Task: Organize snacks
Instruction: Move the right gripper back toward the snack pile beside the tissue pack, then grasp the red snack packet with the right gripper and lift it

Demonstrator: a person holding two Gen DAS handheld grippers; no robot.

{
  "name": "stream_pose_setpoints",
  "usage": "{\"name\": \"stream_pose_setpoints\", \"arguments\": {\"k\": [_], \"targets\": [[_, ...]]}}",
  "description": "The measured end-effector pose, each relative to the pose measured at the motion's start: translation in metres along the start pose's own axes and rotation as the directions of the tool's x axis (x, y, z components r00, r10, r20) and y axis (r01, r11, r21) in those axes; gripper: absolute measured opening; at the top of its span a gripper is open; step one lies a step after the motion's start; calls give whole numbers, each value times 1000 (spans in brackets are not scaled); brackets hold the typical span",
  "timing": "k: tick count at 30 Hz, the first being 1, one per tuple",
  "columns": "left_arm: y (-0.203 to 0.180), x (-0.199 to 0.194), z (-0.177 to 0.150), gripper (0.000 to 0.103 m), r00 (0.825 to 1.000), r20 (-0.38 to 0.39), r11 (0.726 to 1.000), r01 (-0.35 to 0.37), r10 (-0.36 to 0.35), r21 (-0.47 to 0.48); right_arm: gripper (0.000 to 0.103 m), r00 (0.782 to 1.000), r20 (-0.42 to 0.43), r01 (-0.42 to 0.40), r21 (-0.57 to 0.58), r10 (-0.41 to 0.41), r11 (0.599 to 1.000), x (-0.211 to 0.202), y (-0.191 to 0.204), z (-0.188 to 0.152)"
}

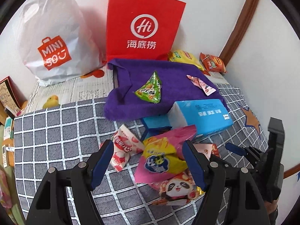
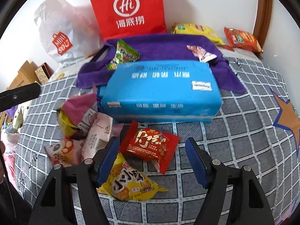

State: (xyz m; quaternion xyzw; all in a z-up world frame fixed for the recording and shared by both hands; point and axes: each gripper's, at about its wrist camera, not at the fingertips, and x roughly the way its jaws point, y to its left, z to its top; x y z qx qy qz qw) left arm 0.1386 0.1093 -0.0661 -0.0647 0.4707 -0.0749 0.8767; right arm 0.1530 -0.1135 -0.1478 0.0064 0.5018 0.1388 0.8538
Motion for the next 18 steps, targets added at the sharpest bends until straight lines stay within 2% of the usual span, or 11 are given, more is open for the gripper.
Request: {"name": "stream_pose_setpoints", "arguments": {"k": [7,12,18], "targets": [[27,2,-2,73,1000,0,997,-23,23,-73,72,1000,-13,-22,18,23,1000,14,1,-4],[32,6,-5,73,1000,-11,996,-21,20,-88,72,999,-21,-47,32,47,998,17,-2,-3],[30,12,-7,73,1000,-23,996,-19,17,-91,72,998,-53,-35,-4,34,999,23,-1,-7]]}}
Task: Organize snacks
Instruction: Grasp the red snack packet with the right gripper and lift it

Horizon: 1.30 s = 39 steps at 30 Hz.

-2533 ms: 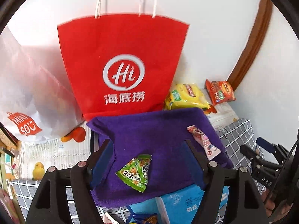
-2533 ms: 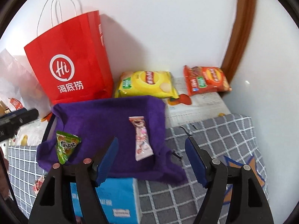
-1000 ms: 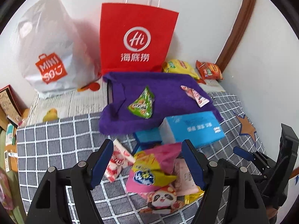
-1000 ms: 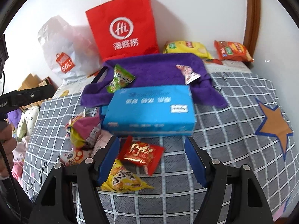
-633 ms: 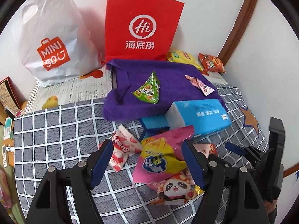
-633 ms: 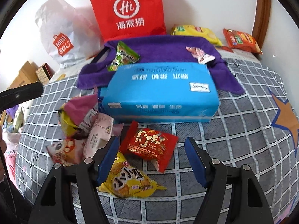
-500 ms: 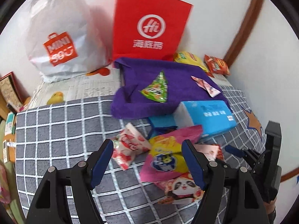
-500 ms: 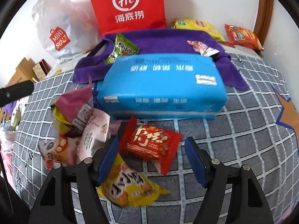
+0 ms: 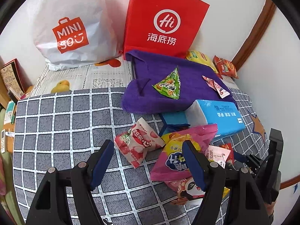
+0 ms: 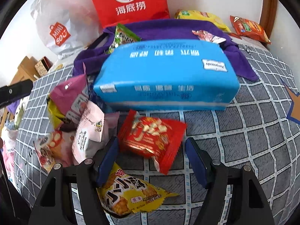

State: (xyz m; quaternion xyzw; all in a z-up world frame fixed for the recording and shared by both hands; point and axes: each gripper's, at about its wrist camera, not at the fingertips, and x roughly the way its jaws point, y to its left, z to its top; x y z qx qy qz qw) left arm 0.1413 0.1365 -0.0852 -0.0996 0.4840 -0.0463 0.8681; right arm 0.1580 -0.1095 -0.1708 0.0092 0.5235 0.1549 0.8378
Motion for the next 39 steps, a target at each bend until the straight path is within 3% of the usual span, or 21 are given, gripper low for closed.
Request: {"name": "stream_pose_setpoints", "arguments": {"k": [9,10,11,22,30,39], "targets": [[-10,2,-2,73,1000,-12,1000,-8,8,20,74,999,28,33,-26,-33,999,13,3,18],[-11,2,-2,73,1000,-12,1000,-9,9,21,62,999,35,42,-36,-41,998,13,4,18],[-11,2,-3,73,1000,-12,1000,-9,10,21,45,998,41,42,-50,-40,998,11,5,17],[-19,9,-16,73,999,-21,999,46,-45,21,45,993,122,13,-14,-12,1000,-32,-23,5],[-33,44,-16,74,985,-107,991,129,-132,-36,45,991,129,19,18,-21,1000,-46,-48,-6],[-48,60,-11,74,992,-113,998,57,-56,5,44,993,121,15,30,-19,999,-46,-68,-13]]}}
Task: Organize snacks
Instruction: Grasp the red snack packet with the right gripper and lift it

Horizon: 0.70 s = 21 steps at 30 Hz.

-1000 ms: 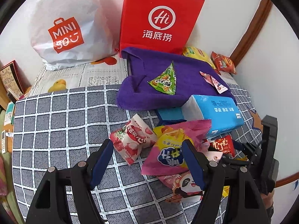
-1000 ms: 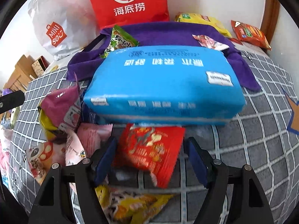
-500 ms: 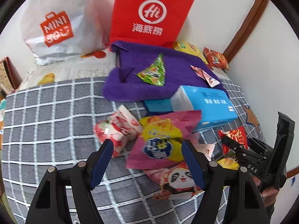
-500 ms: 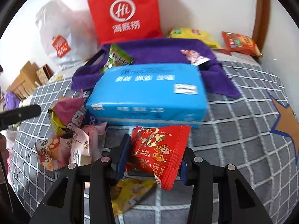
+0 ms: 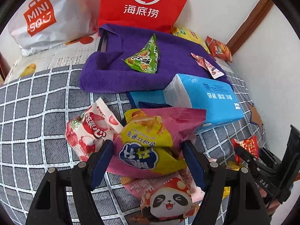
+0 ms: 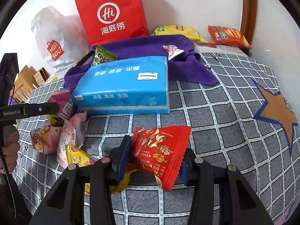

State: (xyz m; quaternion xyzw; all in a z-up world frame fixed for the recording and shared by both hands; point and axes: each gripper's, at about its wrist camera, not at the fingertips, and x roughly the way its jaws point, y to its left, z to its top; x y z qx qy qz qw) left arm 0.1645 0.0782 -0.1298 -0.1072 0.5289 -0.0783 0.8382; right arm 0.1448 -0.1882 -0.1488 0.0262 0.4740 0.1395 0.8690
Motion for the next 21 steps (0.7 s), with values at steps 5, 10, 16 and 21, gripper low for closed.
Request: {"name": "stream_pose_setpoints", "arguments": {"k": [5,10,16,21], "targets": [[-3,-3,-1,68,1000,14,1000,-12,12,20,34,1000,19,-22,26,22,999,-4,-6,3],[1,-14,-2,66,999,34,1000,-4,4,16,32,1000,28,-14,25,13,1000,-8,-9,4],[2,-30,-3,66,999,54,1000,-3,3,5,31,998,58,-13,30,11,999,-22,-16,8],[-4,-40,-2,66,999,41,1000,-10,10,19,31,998,62,4,-11,-3,1000,-31,-14,13]]}}
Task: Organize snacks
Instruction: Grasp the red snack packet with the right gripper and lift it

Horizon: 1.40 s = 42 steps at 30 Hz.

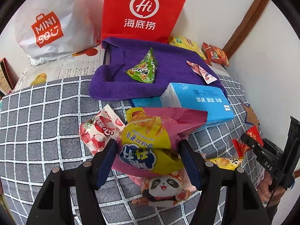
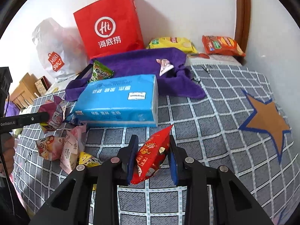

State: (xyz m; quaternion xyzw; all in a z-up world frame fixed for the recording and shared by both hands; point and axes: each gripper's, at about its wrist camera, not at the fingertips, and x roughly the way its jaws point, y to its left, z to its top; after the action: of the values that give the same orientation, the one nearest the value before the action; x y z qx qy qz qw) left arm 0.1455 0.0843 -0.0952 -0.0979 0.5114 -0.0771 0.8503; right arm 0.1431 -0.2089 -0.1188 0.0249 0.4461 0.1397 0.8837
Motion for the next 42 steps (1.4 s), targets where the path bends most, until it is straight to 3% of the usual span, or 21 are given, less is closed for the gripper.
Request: {"name": "stream_pose_setpoints", "arguments": {"k": [7,15,26,33,38,42], "targets": [[-12,-13,3,66,1000,17,999,12,-12,39,31,1000,22,5,-40,-5,999,-28,3,3],[-29,-29,15,66,998,50,997,32,-36,72,31,999,45,2,-34,-1,999,-32,6,20],[-50,-46,61,66,993,100,993,45,-56,108,31,994,109,-16,-41,20,999,-35,15,79],[-55,-45,85,56,988,133,991,58,-74,122,31,993,115,-25,-38,29,999,-20,21,110],[-44,-25,85,54,993,90,993,67,-75,94,31,996,90,-12,-49,16,999,-4,24,113],[-21,-16,76,62,996,69,998,53,-56,46,31,997,70,-14,-43,17,999,4,23,109]]}}
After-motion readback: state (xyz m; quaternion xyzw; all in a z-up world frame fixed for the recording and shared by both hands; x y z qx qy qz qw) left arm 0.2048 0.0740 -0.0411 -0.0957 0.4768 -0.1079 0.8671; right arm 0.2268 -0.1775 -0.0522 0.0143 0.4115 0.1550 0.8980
